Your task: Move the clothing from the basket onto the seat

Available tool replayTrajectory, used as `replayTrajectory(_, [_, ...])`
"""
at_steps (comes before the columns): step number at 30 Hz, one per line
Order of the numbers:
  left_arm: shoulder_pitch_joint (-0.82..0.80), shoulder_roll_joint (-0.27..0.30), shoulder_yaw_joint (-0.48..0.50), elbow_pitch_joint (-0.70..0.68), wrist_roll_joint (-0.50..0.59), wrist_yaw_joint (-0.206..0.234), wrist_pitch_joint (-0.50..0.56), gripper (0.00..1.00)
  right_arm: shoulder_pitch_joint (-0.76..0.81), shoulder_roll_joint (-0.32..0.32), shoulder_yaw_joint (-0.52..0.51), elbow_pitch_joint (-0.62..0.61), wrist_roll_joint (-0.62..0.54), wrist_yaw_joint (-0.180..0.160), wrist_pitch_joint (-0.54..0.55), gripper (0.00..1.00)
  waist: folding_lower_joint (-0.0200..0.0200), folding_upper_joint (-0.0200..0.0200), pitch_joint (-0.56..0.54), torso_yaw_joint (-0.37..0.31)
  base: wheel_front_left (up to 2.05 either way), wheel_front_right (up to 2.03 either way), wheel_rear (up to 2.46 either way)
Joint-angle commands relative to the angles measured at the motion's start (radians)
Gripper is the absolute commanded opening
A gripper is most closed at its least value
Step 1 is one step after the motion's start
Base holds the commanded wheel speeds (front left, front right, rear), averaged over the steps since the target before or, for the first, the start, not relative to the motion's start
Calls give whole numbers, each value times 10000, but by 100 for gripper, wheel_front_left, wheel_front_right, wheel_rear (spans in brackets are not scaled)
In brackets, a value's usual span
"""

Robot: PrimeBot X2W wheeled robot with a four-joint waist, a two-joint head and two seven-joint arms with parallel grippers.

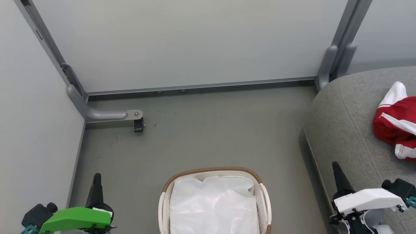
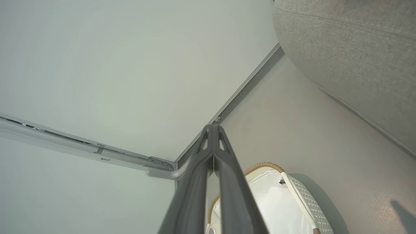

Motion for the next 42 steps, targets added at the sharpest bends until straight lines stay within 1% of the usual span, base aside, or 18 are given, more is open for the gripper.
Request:
replayTrajectory(1, [-311, 86, 67, -137, -289, 0, 69, 0, -227, -67, -61, -155, 302, -2, 71, 0, 0, 0, -1, 2, 0, 0, 0])
replayTrajectory(18, [-472, 86, 285, -318, -1910, -1, 536, 0, -284, -77, -222, -358, 2090, -3, 536, 0, 0, 0, -13, 29, 0, 0, 0])
replayTrajectory(42, [-679, 76, 551, -508, -3789, -1, 1097, 0, -344, -89, -416, -586, 4155, -5, 1076, 0, 0, 0, -30, 67, 0, 0, 0])
